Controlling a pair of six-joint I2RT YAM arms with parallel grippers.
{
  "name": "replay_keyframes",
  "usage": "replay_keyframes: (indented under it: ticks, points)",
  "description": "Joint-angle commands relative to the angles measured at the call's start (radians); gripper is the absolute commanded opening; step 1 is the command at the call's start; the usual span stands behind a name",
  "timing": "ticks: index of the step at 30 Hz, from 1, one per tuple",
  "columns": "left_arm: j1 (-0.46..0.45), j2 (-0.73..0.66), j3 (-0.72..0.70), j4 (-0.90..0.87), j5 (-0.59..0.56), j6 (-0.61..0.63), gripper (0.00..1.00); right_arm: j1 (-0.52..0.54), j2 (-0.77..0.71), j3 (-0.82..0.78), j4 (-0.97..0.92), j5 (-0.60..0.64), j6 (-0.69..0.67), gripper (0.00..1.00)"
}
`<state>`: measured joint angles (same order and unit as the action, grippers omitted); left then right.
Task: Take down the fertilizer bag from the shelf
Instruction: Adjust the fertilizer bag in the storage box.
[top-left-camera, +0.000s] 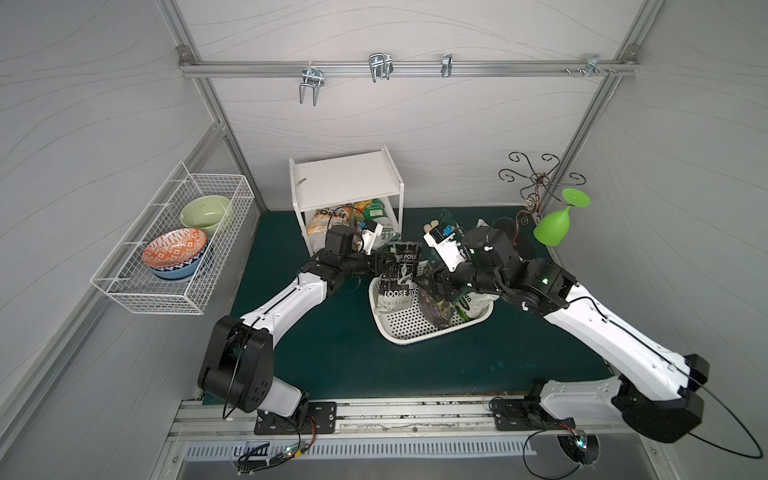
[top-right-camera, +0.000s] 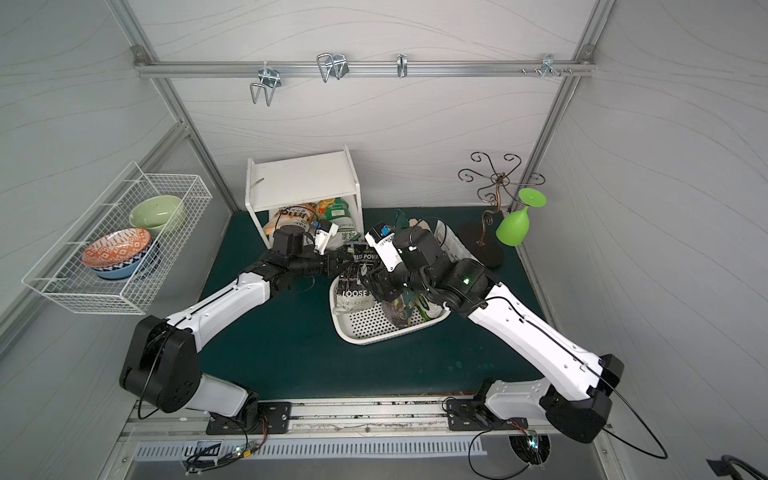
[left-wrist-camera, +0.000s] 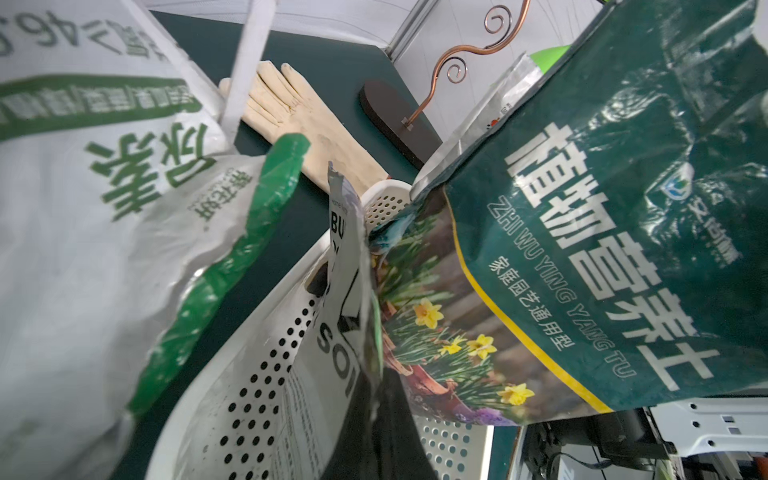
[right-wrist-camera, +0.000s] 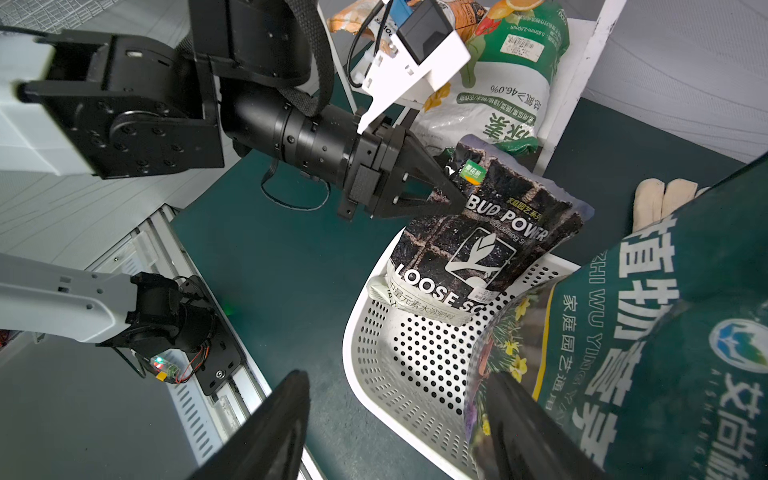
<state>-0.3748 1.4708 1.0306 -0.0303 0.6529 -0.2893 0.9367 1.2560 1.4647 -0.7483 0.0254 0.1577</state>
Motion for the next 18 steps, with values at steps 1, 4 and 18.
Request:
replay_keyframes:
  ticks: [1,4,18]
  points:
    - [-0.014,-0.023,0.098,0.127,0.060,0.026,0.00,0.007,0.015,0.015,-0.002,0.013,-0.020,0.70]
    - [-0.015,-0.035,0.074,0.229,0.064,0.065,0.00,0.007,0.023,0.018,-0.003,0.011,-0.026,0.70]
    - [0.013,0.078,-0.149,0.508,0.077,0.177,0.00,0.007,0.067,0.043,-0.032,-0.012,-0.050,0.70]
